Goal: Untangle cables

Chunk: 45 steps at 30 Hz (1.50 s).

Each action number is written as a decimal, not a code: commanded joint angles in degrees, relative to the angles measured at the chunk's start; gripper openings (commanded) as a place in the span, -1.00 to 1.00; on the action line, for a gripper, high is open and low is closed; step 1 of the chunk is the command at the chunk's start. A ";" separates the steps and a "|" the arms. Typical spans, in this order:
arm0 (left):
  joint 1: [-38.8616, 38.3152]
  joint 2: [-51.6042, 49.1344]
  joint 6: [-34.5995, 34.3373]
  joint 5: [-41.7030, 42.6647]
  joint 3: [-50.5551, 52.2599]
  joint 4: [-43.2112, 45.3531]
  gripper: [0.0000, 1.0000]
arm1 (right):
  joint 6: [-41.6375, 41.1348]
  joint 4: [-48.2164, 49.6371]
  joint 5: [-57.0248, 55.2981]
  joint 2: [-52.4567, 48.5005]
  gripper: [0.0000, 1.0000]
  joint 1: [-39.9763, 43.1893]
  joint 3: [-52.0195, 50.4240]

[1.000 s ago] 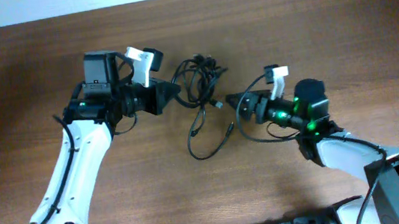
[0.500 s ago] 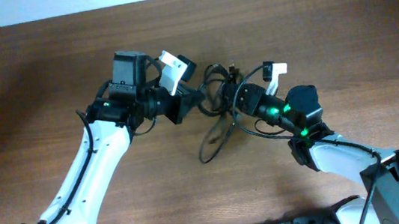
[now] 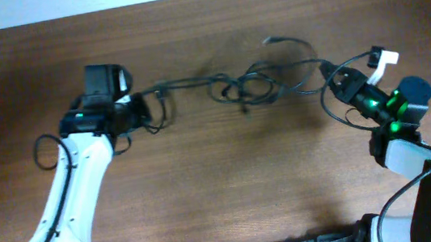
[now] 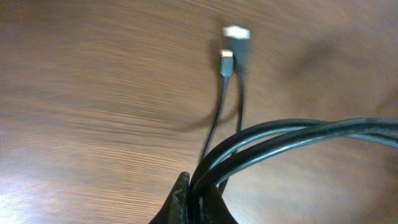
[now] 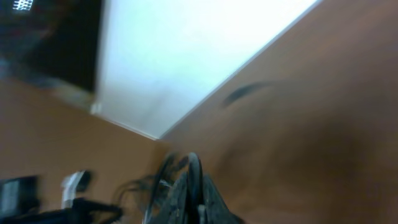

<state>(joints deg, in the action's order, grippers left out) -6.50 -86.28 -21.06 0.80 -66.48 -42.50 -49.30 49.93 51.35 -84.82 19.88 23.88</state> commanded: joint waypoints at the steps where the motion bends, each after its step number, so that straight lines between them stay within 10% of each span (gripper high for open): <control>1: 6.88 0.76 -10.21 -6.43 0.11 0.02 -1.00 | 11.65 -3.28 -5.53 0.55 -0.92 4.02 0.55; 5: 9.99 0.74 -8.59 5.66 0.11 4.92 -1.00 | 16.11 -5.60 -6.56 0.55 -0.91 4.52 0.57; 9: 8.46 0.74 13.16 29.44 0.11 12.66 -0.95 | 21.51 -7.82 -9.53 0.55 0.30 4.55 0.59; 11: 7.30 0.74 19.85 33.62 0.11 12.76 -0.34 | 23.80 -9.35 -13.51 0.55 0.90 4.63 1.57; 12: 6.69 0.74 19.82 33.59 0.11 12.44 0.18 | 23.80 -11.32 -13.53 0.55 0.99 4.63 2.97; 15: 4.63 0.74 19.82 34.99 0.11 11.37 0.74 | 25.27 -21.16 -13.38 0.55 0.97 3.43 8.98; 19: -1.99 0.74 19.98 36.04 0.13 12.11 0.67 | 27.89 -34.18 -13.00 0.55 0.97 -1.95 16.87; 26: -8.39 -1.84 11.19 -2.14 0.13 17.53 0.29 | 30.47 -40.89 -13.07 0.55 0.97 -17.81 18.93; 35: -7.80 -18.80 -4.59 -2.54 0.11 27.21 0.10 | 30.45 -41.66 -14.08 0.33 0.97 -29.73 18.82; 45: -7.69 -24.41 -4.63 -7.80 0.11 33.94 -0.06 | 30.47 -43.39 -19.21 -0.11 0.97 -33.86 18.78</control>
<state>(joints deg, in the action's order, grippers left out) -14.50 -109.40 -24.91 -3.05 -66.22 -8.75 -19.29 7.44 33.95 -84.82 -13.61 42.06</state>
